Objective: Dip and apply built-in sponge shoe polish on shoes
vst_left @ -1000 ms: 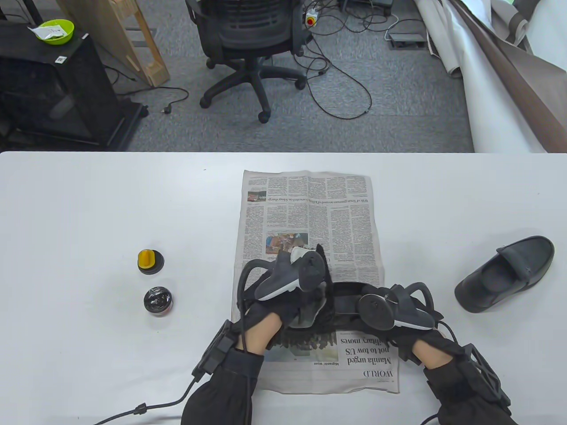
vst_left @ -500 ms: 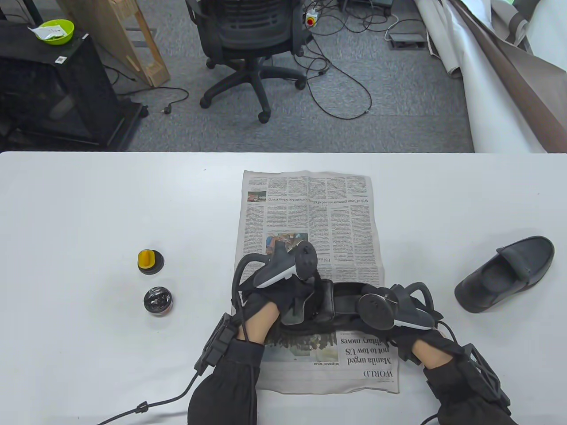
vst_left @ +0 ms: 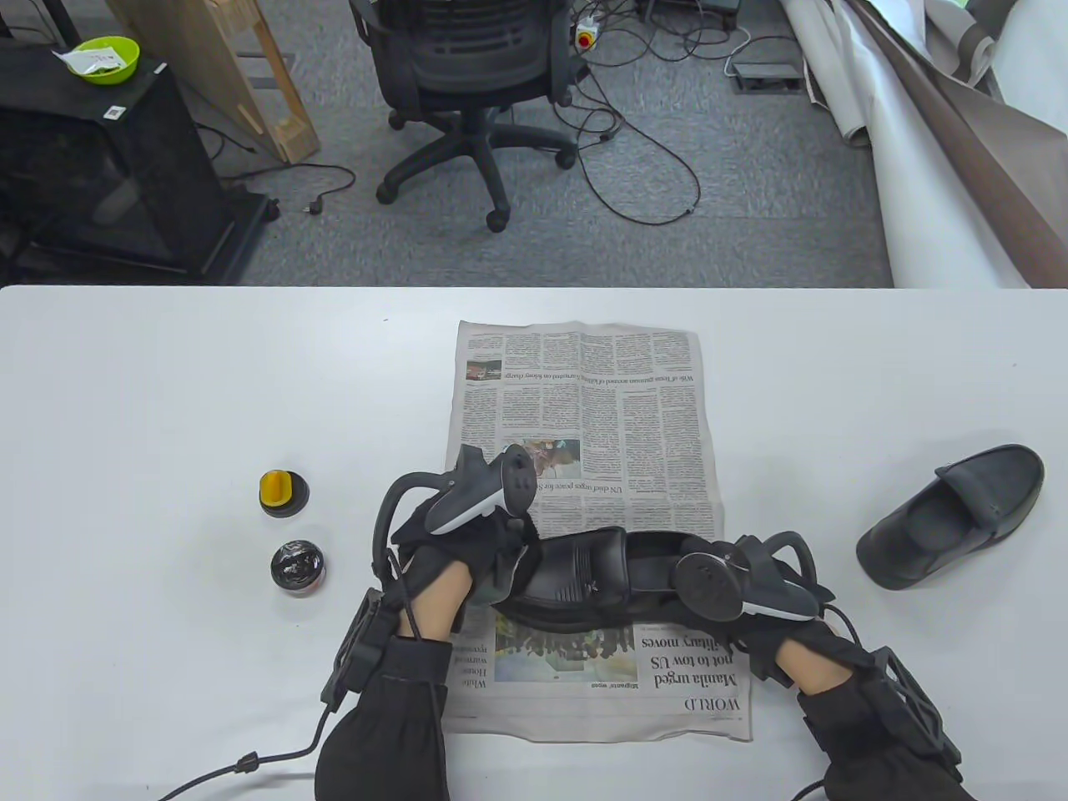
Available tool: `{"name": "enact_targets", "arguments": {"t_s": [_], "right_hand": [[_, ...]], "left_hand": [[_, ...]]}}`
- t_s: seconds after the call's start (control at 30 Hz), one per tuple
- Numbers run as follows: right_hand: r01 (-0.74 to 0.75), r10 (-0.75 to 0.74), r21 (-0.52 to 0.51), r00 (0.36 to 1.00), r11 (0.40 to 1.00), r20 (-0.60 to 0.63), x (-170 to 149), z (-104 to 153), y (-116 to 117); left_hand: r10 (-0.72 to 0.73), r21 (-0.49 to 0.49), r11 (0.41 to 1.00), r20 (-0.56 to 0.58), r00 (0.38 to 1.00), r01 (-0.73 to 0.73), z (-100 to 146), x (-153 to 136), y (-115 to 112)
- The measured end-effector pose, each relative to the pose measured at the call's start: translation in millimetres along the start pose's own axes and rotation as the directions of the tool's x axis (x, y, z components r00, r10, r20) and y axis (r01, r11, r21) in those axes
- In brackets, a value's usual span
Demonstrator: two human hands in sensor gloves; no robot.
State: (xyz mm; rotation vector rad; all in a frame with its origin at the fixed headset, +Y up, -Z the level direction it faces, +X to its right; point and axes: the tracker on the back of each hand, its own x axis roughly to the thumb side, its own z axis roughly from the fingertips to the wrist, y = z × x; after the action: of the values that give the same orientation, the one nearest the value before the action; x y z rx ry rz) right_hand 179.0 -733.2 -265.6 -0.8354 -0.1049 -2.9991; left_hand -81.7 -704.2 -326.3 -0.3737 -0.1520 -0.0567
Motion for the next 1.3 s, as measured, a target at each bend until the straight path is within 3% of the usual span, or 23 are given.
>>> {"name": "enact_targets", "arguments": {"t_s": [0.2,0.3,0.37,0.5,0.8,1.0,1.17,1.23,1.3], "right_hand": [[0.005,-0.005,0.0,1.0,1.0,0.004,-0.2,-0.3,0.1],[0.001,-0.001,-0.002,1.0,1.0,0.003,0.2,0.0,0.2],[0.006,-0.006,0.0,1.0,1.0,0.007,-0.2,-0.6,0.2],[0.0,0.0,-0.003,1.0,1.0,0.004,0.5,-0.3,0.3],[0.0,0.0,-0.002,1.0,1.0,-0.002,0.5,-0.4,0.3],[-0.003,0.003,0.001,1.0,1.0,0.0,0.1,-0.6,0.1],[-0.009,0.009,0.0,1.0,1.0,-0.003,0.5,-0.2,0.2],[-0.003,0.003,0.003,1.0,1.0,0.001,-0.4,-0.8,0.2],[-0.002,0.002,0.003,1.0,1.0,0.0,-0.2,-0.8,0.3]], "left_hand": [[0.168,0.068,0.98,0.229,0.959,-0.188,2.5,52.7,15.2],[0.178,-0.015,0.984,0.243,0.954,-0.179,-7.3,71.4,13.5],[0.146,-0.02,0.989,0.234,0.961,-0.145,-12.3,74.3,12.1],[0.183,-0.068,0.983,0.218,0.958,-0.173,-13.7,65.3,8.2],[-0.064,-0.093,0.993,0.071,0.995,0.07,-5.0,28.2,0.4],[-0.121,-0.096,0.988,-0.002,0.993,0.121,7.3,0.5,-4.2],[-0.232,-0.027,0.973,-0.084,0.969,0.231,18.9,-3.6,0.2],[-0.228,0.059,0.971,-0.045,0.973,0.23,23.9,4.8,5.1],[-0.087,0.145,0.987,0.08,0.993,0.075,29.6,18.7,7.0]]}}
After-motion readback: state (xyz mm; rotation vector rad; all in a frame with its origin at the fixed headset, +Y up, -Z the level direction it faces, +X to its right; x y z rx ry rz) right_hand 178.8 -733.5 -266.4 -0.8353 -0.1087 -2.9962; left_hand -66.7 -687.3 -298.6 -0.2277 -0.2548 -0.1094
